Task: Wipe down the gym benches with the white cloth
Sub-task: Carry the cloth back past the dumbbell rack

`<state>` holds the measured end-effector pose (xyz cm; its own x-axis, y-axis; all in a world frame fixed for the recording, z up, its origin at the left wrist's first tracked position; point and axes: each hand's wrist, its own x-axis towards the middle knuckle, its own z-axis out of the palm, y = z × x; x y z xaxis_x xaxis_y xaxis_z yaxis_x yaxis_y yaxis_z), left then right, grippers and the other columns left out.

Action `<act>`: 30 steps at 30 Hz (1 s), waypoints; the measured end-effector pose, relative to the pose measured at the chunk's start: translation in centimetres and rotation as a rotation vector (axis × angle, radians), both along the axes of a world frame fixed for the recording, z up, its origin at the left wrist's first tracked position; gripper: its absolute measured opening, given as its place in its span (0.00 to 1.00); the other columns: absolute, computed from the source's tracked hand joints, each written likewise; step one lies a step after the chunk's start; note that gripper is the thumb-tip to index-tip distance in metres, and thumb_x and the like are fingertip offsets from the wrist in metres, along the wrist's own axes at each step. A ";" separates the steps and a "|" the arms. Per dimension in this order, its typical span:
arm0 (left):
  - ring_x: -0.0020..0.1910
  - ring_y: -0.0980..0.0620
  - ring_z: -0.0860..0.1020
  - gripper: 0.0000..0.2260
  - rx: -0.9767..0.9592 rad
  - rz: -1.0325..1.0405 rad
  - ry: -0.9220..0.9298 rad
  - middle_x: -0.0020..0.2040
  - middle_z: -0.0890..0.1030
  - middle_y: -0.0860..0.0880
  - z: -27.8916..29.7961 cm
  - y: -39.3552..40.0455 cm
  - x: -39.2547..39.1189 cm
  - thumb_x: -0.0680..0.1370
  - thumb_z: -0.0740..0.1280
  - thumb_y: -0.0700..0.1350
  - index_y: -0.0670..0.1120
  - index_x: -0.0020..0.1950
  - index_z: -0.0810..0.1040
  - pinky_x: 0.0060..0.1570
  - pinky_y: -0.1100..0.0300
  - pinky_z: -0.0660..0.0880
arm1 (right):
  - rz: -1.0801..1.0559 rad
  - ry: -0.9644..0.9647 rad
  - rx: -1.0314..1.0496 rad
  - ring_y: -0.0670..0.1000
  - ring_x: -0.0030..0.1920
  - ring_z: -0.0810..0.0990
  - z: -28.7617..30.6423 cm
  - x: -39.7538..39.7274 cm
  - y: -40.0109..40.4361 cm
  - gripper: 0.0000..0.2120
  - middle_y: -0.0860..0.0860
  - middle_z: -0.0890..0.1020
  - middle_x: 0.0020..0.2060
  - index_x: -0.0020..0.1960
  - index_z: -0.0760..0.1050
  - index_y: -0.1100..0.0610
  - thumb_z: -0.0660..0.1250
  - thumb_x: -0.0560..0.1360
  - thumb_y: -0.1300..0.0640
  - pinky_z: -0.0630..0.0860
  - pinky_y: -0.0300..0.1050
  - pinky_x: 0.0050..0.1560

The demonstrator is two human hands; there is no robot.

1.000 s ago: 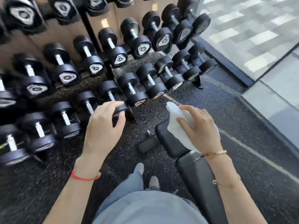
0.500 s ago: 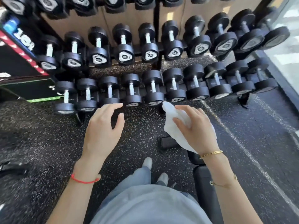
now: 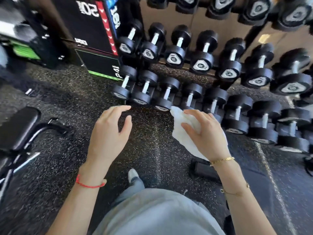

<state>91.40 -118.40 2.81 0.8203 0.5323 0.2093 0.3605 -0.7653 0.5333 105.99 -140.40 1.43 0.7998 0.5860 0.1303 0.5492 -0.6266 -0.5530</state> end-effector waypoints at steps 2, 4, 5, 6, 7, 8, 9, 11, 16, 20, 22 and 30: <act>0.61 0.52 0.77 0.14 0.007 0.041 0.007 0.61 0.80 0.52 -0.1 3.9 -0.8 0.81 0.61 0.48 0.48 0.65 0.77 0.61 0.62 0.69 | 0.033 -0.007 0.009 0.53 0.53 0.74 -0.2 0.3 4.5 0.16 0.49 0.82 0.54 0.65 0.75 0.50 0.67 0.78 0.48 0.69 0.46 0.51; 0.61 0.53 0.77 0.14 0.013 0.078 0.020 0.61 0.80 0.52 -0.1 7.9 -1.8 0.81 0.61 0.48 0.48 0.65 0.76 0.60 0.64 0.68 | 0.071 -0.009 0.017 0.54 0.52 0.74 -0.5 0.3 9.3 0.16 0.49 0.82 0.53 0.65 0.75 0.50 0.68 0.78 0.49 0.71 0.48 0.51; 0.61 0.53 0.76 0.14 0.020 0.095 0.026 0.61 0.80 0.52 0.0 9.8 -2.4 0.81 0.62 0.48 0.48 0.65 0.76 0.61 0.65 0.68 | 0.092 -0.006 0.022 0.55 0.53 0.74 -0.6 0.2 11.7 0.16 0.50 0.82 0.54 0.65 0.75 0.50 0.68 0.78 0.49 0.72 0.50 0.52; 0.62 0.53 0.76 0.14 0.029 0.112 0.029 0.62 0.80 0.52 0.1 11.6 -2.9 0.80 0.62 0.47 0.48 0.65 0.76 0.61 0.64 0.68 | 0.114 0.000 0.027 0.55 0.53 0.75 -0.6 0.1 14.0 0.16 0.50 0.82 0.54 0.65 0.75 0.51 0.68 0.78 0.49 0.72 0.51 0.52; 0.62 0.53 0.76 0.14 0.035 0.132 0.031 0.62 0.80 0.52 0.2 13.4 -3.5 0.80 0.62 0.47 0.48 0.65 0.76 0.61 0.64 0.68 | 0.140 0.003 0.029 0.55 0.53 0.75 -0.7 0.0 16.2 0.17 0.50 0.82 0.54 0.65 0.75 0.51 0.68 0.78 0.49 0.72 0.51 0.52; 0.62 0.53 0.76 0.14 0.037 0.154 0.030 0.62 0.80 0.52 0.2 15.1 -4.0 0.80 0.62 0.47 0.48 0.66 0.76 0.62 0.63 0.68 | 0.168 0.005 0.028 0.56 0.54 0.75 -0.8 -0.1 18.4 0.17 0.50 0.83 0.54 0.65 0.76 0.51 0.68 0.78 0.50 0.73 0.51 0.52; 0.61 0.53 0.76 0.14 0.038 0.177 0.030 0.62 0.80 0.52 0.3 16.7 -4.5 0.80 0.62 0.47 0.48 0.65 0.76 0.61 0.62 0.69 | 0.194 0.006 0.024 0.57 0.54 0.75 -0.9 -0.1 20.4 0.17 0.50 0.83 0.54 0.65 0.76 0.52 0.69 0.78 0.50 0.73 0.52 0.52; 0.61 0.53 0.76 0.14 0.035 0.221 0.032 0.61 0.80 0.51 0.3 19.6 -5.3 0.80 0.62 0.47 0.47 0.65 0.76 0.60 0.60 0.71 | 0.239 0.010 0.011 0.58 0.54 0.76 -1.0 -0.1 24.1 0.17 0.51 0.83 0.55 0.65 0.76 0.53 0.69 0.78 0.50 0.73 0.54 0.53; 0.61 0.52 0.77 0.16 -0.009 0.323 0.055 0.62 0.80 0.52 -0.5 26.4 -5.8 0.80 0.60 0.50 0.48 0.66 0.76 0.61 0.56 0.73 | 0.329 0.035 -0.004 0.57 0.53 0.75 -1.5 1.0 32.0 0.17 0.51 0.83 0.54 0.65 0.76 0.52 0.69 0.77 0.50 0.72 0.52 0.53; 0.61 0.51 0.78 0.16 -0.027 0.379 0.068 0.61 0.81 0.51 -1.4 32.1 -4.5 0.80 0.60 0.50 0.48 0.65 0.76 0.62 0.56 0.72 | 0.368 0.054 -0.017 0.56 0.53 0.75 -2.2 3.2 38.6 0.17 0.51 0.83 0.53 0.65 0.76 0.51 0.69 0.77 0.51 0.72 0.52 0.53; 0.61 0.52 0.77 0.16 -0.026 0.410 0.074 0.60 0.81 0.52 -1.8 35.5 -3.3 0.80 0.60 0.50 0.49 0.65 0.76 0.59 0.60 0.70 | 0.384 0.055 -0.011 0.58 0.53 0.75 -2.6 4.8 42.3 0.17 0.52 0.83 0.53 0.64 0.77 0.52 0.70 0.77 0.51 0.73 0.53 0.53; 0.61 0.51 0.78 0.15 -0.014 0.468 0.038 0.61 0.81 0.51 -0.1 51.3 4.6 0.80 0.61 0.48 0.48 0.65 0.77 0.62 0.52 0.74 | 0.436 0.021 0.042 0.57 0.53 0.75 -1.7 13.7 59.5 0.17 0.50 0.83 0.53 0.65 0.77 0.51 0.70 0.77 0.52 0.73 0.54 0.55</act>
